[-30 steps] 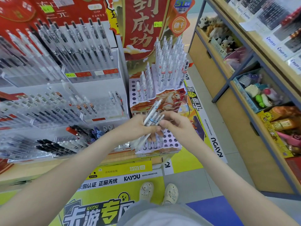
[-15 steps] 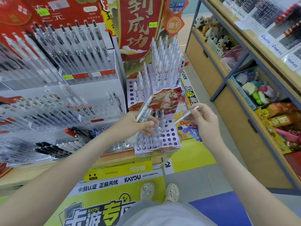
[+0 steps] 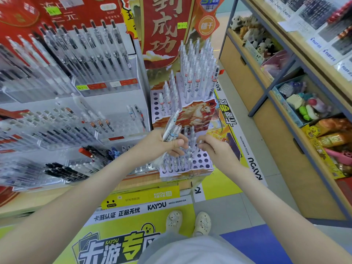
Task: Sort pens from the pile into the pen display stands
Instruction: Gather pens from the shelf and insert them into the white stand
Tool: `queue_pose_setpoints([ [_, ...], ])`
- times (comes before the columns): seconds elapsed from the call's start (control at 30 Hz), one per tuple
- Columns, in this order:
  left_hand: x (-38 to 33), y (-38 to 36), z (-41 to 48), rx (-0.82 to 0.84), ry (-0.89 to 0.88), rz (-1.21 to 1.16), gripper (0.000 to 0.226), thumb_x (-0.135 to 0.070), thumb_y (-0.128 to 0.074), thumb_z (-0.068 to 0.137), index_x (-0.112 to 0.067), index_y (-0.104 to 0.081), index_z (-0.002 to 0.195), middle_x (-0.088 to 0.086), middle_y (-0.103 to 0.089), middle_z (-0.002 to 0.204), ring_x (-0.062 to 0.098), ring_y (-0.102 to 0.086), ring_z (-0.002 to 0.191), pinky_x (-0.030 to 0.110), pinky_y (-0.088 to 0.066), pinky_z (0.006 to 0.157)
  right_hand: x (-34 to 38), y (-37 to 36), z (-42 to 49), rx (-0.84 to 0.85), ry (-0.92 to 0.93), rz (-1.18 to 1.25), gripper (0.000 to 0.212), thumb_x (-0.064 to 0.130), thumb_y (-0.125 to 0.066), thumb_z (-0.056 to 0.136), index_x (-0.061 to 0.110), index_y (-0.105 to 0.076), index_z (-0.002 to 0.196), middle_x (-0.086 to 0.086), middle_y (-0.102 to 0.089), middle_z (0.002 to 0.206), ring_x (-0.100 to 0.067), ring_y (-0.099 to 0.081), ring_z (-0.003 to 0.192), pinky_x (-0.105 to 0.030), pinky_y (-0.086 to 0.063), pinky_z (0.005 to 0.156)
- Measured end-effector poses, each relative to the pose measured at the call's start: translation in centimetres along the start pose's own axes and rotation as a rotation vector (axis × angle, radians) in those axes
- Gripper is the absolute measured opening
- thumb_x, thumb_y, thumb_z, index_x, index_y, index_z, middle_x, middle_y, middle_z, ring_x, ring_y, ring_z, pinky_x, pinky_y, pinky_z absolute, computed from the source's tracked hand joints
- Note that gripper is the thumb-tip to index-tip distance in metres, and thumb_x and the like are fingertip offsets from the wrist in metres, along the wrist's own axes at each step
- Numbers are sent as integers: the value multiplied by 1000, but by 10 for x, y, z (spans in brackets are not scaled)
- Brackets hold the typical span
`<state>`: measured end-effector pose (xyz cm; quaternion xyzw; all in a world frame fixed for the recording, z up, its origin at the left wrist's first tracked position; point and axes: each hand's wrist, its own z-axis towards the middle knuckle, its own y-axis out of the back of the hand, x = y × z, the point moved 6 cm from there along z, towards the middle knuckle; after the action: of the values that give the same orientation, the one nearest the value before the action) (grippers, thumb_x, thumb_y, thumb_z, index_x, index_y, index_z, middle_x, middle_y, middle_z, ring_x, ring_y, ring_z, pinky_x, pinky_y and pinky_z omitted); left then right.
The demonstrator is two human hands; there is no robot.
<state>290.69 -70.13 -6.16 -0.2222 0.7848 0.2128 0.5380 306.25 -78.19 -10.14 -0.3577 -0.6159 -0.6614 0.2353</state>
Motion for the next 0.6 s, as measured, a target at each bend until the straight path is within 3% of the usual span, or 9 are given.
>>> queue_pose_setpoints([
  [0.1,-1,-1,2,-10,6,2,13,-21,-60,91,-15,-69,97,4,-75,92,21,-73,83,26,-57,76,-8,-15,0,92,-84,-78,18,14,-47,99,8,-54,114,5,-62,88,0,-52,69,-13,-36,60],
  [0.2,0,-1,3,3,16,56,15,-24,-59,93,-14,-68,99,6,-75,89,24,-73,79,29,-58,75,-9,-17,2,74,-161,-15,19,16,-47,99,9,-48,116,-5,-67,108,-20,-62,90,-32,-49,76],
  [0.27,1,-2,4,23,32,48,14,-22,-58,94,-13,-68,100,7,-75,84,23,-72,74,30,-58,70,-9,-18,4,101,-176,-80,17,18,-47,99,10,-46,114,-4,-67,109,-26,-63,93,-43,-51,79],
  [0.37,-3,-2,3,56,45,42,18,-24,-60,92,-11,-67,101,7,-74,82,21,-70,69,31,-56,67,0,-4,2,24,-153,-127,24,24,-57,94,14,-49,114,2,-60,103,-16,-57,91,-34,-49,77],
  [0.47,-10,-9,2,136,34,76,25,-30,-65,84,-12,-67,101,8,-75,85,21,-69,66,32,-58,67,34,23,-6,-172,-32,104,26,22,-61,91,15,-56,116,4,-60,98,-6,-54,88,-20,-44,77],
  [0.6,-18,-24,6,208,12,51,17,-19,-69,81,-11,-64,95,10,-73,85,22,-67,65,31,-57,63,69,28,-4,-84,-22,401,18,10,-59,91,19,-62,106,5,-65,97,-7,-59,87,-25,-48,80],
])
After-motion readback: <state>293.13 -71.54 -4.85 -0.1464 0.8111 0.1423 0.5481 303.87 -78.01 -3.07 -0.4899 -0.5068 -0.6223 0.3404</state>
